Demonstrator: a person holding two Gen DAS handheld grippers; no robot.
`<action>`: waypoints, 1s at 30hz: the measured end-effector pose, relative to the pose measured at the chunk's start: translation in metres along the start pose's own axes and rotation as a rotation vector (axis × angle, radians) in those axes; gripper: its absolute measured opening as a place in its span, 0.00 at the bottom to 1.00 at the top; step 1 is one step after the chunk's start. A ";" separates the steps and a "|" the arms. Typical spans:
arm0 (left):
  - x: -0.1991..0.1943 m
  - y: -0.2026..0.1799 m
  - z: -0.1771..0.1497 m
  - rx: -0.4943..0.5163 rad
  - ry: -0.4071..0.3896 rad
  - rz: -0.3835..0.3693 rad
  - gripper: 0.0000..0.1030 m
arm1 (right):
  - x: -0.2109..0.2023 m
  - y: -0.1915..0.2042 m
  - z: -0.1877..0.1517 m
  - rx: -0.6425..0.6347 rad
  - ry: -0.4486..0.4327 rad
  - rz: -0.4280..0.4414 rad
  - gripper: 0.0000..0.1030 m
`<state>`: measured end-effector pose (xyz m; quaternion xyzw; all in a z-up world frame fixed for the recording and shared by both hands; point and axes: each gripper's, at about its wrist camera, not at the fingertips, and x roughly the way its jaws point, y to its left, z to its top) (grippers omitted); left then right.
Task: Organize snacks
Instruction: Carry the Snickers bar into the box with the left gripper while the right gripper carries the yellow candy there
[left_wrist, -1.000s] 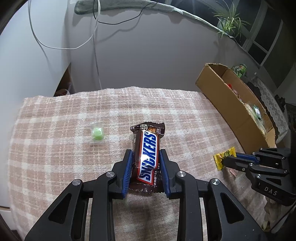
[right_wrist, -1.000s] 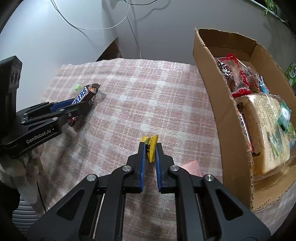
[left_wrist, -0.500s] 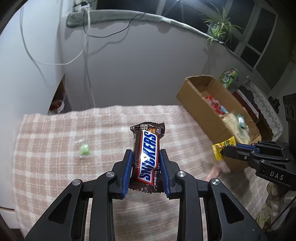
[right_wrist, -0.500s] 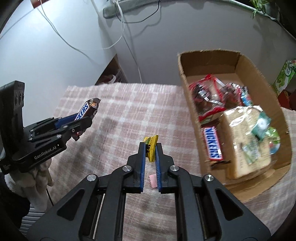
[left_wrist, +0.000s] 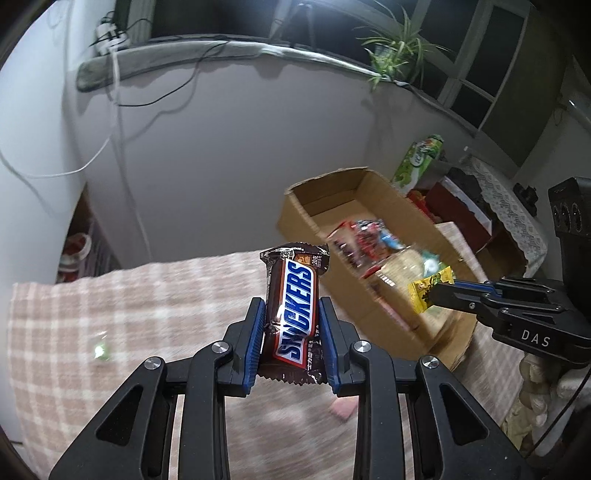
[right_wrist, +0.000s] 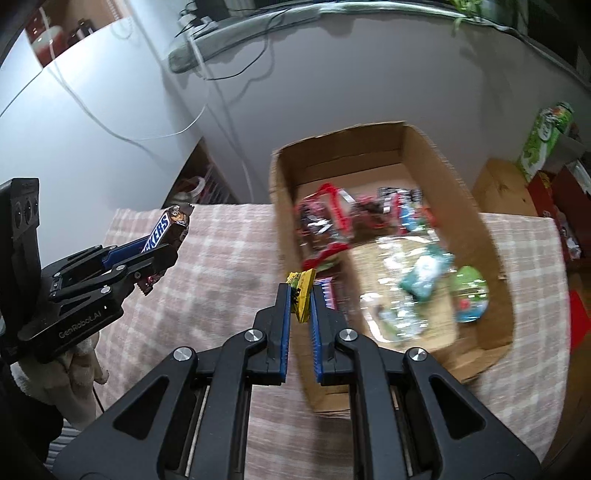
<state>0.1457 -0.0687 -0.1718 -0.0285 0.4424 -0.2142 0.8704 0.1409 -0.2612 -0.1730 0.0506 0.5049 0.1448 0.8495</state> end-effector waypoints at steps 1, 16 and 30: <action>0.004 -0.005 0.004 0.007 0.000 -0.005 0.26 | -0.002 -0.006 0.001 0.006 -0.003 -0.005 0.09; 0.041 -0.053 0.042 0.071 0.019 -0.035 0.26 | -0.006 -0.063 0.014 0.095 -0.009 -0.030 0.10; 0.055 -0.081 0.049 0.113 0.041 -0.053 0.30 | -0.006 -0.088 0.009 0.142 -0.008 -0.027 0.12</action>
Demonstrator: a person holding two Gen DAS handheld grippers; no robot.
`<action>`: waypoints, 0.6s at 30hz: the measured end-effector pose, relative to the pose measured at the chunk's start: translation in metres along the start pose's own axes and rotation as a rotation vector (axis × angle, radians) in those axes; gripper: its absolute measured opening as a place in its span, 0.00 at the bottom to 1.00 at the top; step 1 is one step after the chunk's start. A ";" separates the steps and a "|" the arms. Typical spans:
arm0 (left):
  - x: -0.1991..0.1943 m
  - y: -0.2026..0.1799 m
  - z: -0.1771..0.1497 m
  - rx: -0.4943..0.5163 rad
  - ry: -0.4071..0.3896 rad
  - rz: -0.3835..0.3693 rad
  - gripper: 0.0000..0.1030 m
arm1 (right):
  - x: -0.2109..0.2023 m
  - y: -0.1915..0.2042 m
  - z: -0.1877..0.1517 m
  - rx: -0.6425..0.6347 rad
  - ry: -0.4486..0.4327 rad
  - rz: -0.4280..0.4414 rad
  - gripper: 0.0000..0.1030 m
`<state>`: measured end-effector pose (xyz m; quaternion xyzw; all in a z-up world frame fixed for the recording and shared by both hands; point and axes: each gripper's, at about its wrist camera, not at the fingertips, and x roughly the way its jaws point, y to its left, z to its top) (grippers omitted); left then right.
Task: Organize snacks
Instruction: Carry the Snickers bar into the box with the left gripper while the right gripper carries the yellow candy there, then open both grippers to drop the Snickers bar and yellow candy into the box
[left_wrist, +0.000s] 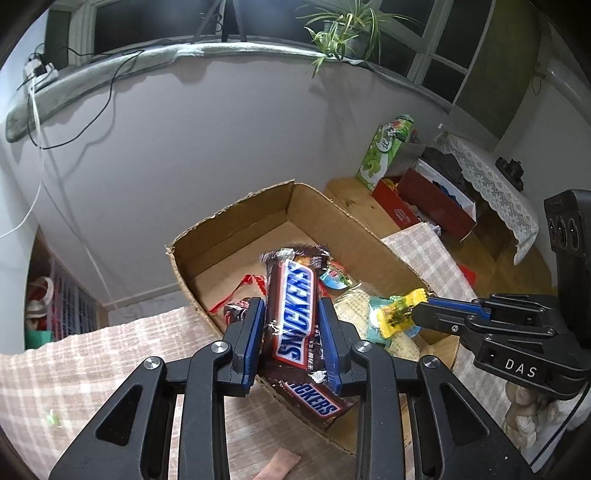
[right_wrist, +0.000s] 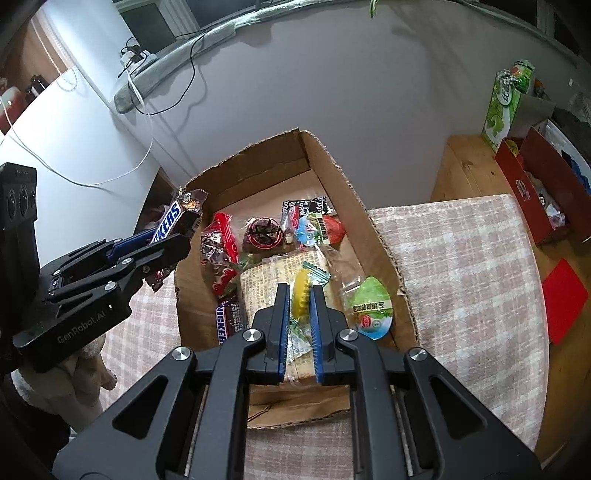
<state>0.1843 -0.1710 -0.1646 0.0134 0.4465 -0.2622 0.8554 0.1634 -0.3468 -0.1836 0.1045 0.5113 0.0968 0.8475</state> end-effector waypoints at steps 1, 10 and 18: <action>0.000 0.000 0.000 0.000 -0.001 0.000 0.32 | -0.001 0.000 0.000 0.000 -0.001 -0.004 0.21; -0.004 -0.001 0.002 0.001 -0.010 0.009 0.35 | -0.009 0.000 -0.003 0.010 -0.019 -0.006 0.52; -0.011 -0.002 0.002 0.007 -0.021 0.015 0.35 | -0.012 0.003 -0.006 0.014 -0.017 -0.002 0.52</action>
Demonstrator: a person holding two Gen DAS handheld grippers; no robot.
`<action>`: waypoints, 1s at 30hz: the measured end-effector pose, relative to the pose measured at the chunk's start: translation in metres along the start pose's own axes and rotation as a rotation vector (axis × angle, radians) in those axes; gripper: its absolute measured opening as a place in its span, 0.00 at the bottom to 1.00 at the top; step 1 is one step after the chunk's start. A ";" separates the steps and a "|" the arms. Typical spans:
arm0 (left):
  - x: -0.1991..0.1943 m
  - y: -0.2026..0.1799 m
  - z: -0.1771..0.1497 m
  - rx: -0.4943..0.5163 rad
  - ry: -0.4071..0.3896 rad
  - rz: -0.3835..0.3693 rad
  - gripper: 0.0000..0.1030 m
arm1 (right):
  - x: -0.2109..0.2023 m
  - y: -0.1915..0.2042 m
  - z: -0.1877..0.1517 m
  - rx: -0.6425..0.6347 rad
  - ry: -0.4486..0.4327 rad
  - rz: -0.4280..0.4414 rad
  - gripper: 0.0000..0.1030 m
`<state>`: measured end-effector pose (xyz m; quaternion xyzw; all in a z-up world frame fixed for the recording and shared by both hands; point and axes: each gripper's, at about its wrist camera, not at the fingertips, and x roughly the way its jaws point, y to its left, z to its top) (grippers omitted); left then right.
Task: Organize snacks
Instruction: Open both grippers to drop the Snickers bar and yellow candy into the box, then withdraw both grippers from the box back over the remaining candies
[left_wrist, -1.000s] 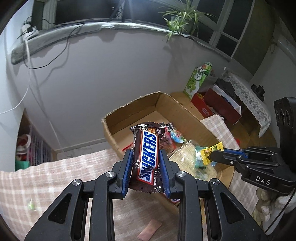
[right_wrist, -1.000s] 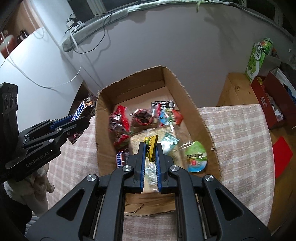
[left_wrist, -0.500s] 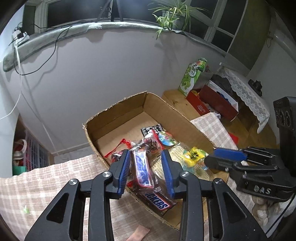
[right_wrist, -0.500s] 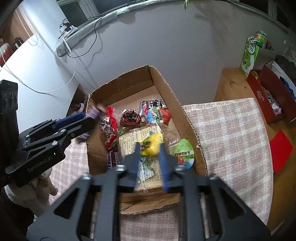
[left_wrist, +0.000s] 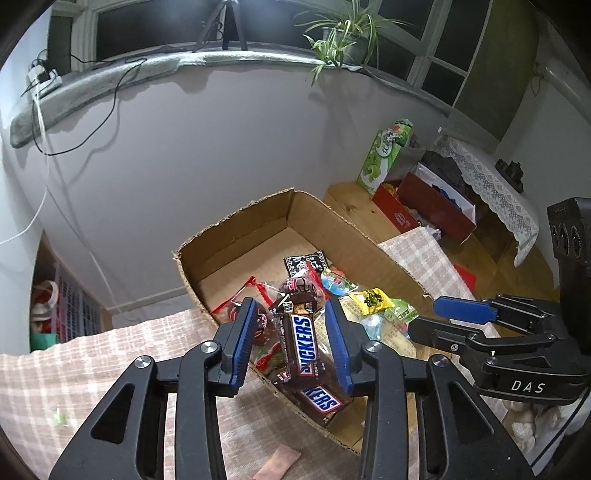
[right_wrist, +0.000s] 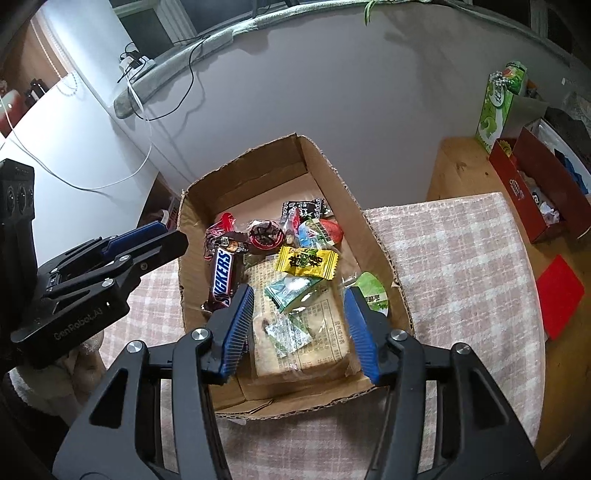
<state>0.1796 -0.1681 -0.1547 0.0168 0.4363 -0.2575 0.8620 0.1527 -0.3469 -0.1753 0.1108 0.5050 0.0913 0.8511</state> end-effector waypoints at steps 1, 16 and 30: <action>-0.001 0.001 0.000 0.000 -0.002 0.001 0.35 | -0.001 0.001 -0.001 0.001 0.000 0.001 0.52; -0.036 0.053 -0.029 -0.067 -0.026 0.059 0.35 | -0.017 0.068 -0.053 -0.036 0.057 0.116 0.52; -0.071 0.152 -0.104 -0.215 0.003 0.142 0.35 | 0.042 0.117 -0.116 0.018 0.196 0.137 0.52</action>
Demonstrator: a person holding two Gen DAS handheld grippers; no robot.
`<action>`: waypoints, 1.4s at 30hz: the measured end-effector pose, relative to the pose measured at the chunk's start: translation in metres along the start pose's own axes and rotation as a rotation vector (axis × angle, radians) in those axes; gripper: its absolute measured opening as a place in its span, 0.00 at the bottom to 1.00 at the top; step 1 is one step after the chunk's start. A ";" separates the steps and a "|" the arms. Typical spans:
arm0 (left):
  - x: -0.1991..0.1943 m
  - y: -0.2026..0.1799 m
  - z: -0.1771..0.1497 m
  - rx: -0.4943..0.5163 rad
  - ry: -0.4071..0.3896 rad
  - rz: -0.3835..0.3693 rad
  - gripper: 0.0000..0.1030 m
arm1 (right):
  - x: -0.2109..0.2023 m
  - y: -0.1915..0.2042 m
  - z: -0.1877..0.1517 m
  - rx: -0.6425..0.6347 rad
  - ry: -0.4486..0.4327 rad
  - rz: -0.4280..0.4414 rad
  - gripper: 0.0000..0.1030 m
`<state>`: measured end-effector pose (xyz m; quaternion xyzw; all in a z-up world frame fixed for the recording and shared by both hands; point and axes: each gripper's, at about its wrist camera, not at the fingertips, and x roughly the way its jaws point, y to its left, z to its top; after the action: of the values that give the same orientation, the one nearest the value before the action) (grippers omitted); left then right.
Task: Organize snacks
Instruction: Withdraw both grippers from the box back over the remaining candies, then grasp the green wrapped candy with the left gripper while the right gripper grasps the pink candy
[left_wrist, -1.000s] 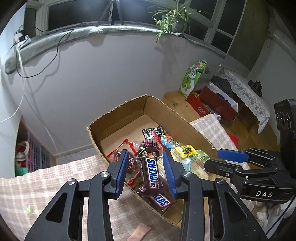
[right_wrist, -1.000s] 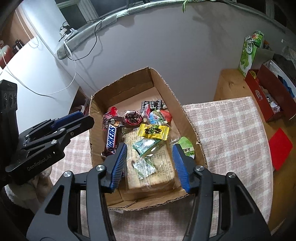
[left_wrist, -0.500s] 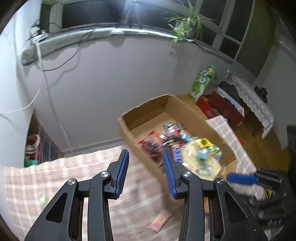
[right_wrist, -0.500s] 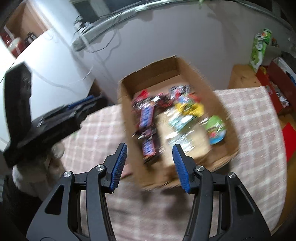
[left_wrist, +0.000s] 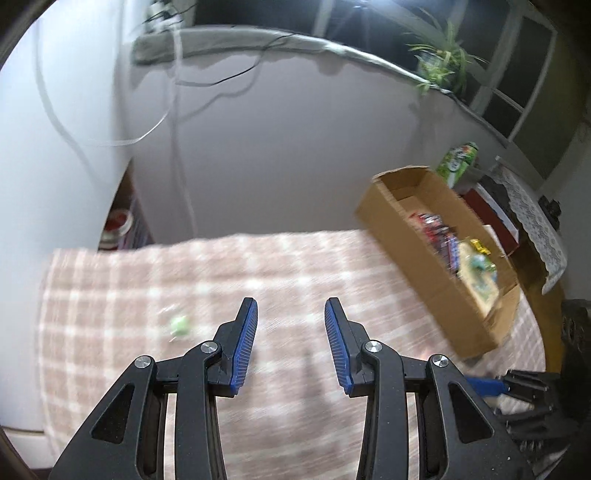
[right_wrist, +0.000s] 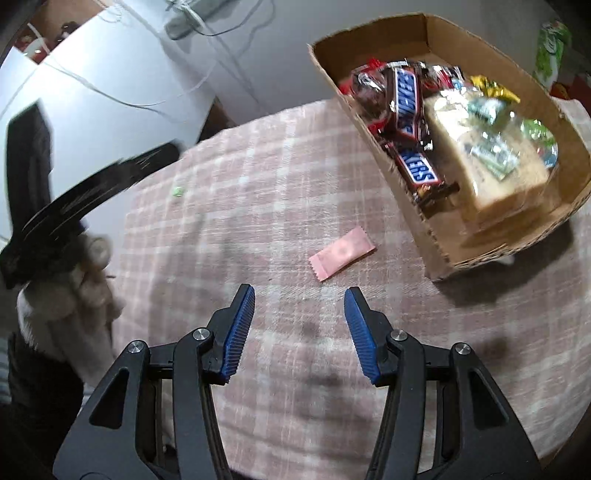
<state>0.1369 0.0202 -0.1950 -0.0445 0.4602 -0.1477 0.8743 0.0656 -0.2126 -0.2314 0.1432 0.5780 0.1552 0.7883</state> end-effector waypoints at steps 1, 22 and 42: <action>0.000 0.006 -0.003 -0.008 0.003 0.004 0.35 | 0.006 0.000 0.000 0.014 -0.001 -0.011 0.52; 0.027 0.070 -0.017 -0.078 0.025 0.067 0.42 | 0.056 0.014 0.036 0.019 -0.053 -0.161 0.45; 0.040 0.073 -0.028 -0.040 -0.030 0.139 0.21 | 0.073 0.043 0.033 -0.163 -0.087 -0.235 0.18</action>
<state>0.1509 0.0793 -0.2582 -0.0321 0.4520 -0.0768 0.8881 0.1141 -0.1451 -0.2680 0.0167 0.5413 0.1020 0.8344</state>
